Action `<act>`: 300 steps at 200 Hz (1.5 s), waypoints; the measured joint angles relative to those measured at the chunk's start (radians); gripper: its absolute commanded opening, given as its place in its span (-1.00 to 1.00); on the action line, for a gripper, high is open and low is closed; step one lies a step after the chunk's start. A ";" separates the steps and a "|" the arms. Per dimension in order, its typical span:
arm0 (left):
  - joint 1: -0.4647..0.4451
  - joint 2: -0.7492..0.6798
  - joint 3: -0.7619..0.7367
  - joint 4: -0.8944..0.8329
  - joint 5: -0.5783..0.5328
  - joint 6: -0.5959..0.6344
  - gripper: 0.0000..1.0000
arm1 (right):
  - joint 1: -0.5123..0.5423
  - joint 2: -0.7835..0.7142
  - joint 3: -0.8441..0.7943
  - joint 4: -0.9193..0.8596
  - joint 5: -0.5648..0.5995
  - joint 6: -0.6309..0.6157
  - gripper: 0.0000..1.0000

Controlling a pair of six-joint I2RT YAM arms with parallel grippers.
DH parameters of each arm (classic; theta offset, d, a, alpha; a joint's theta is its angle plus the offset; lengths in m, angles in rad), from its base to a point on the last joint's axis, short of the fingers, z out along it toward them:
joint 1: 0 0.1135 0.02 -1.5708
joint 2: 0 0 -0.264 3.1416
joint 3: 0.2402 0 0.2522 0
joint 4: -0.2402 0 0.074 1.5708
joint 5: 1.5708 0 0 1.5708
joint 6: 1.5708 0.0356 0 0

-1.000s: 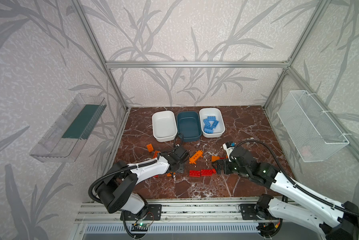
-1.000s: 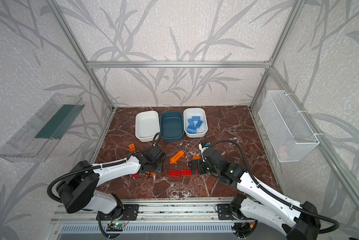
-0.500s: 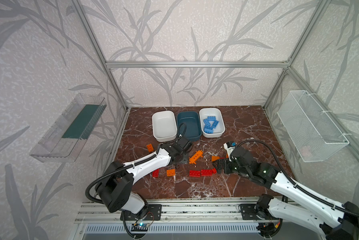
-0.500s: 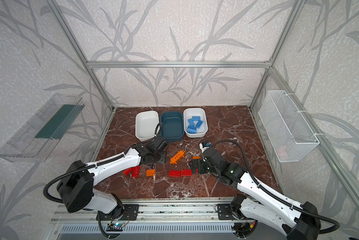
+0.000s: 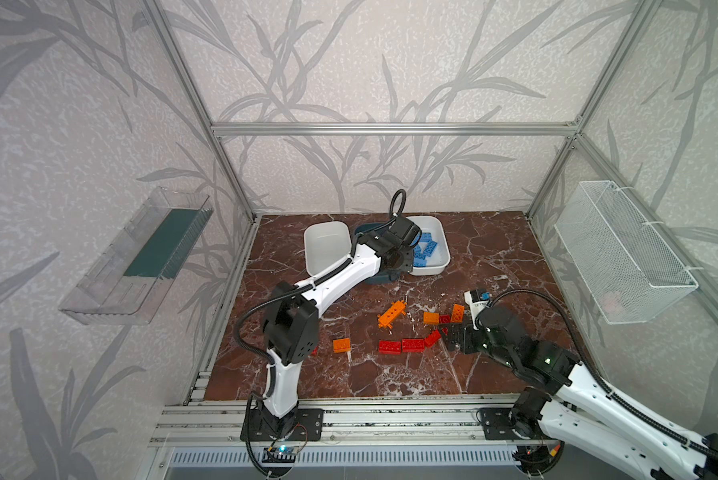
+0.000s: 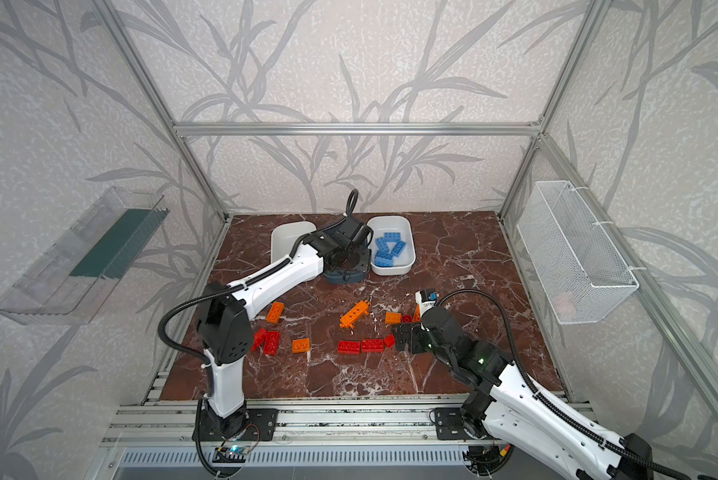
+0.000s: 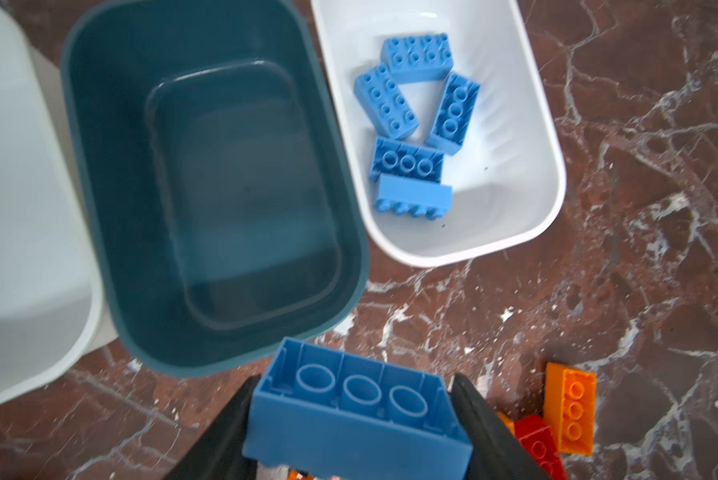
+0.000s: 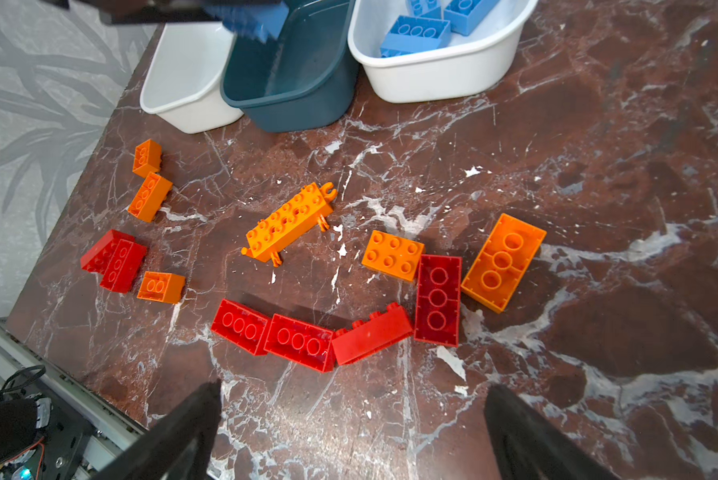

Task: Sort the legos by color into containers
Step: 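Carry the blue brick into the white tub and open the left gripper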

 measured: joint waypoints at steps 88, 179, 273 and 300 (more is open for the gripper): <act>0.025 0.532 0.725 -0.104 0.059 0.019 -0.03 | -0.192 0.018 -0.023 0.026 -0.132 -0.010 0.98; 0.067 0.592 0.725 0.063 0.171 -0.001 0.85 | -0.279 0.098 -0.052 0.066 -0.222 -0.019 0.98; 0.066 -0.102 -0.177 0.211 0.035 -0.009 0.86 | -0.176 0.044 0.018 0.010 -0.187 -0.080 0.98; 0.066 -0.383 -0.487 0.253 -0.094 -0.032 0.87 | -0.041 0.082 0.061 0.000 -0.149 -0.073 0.98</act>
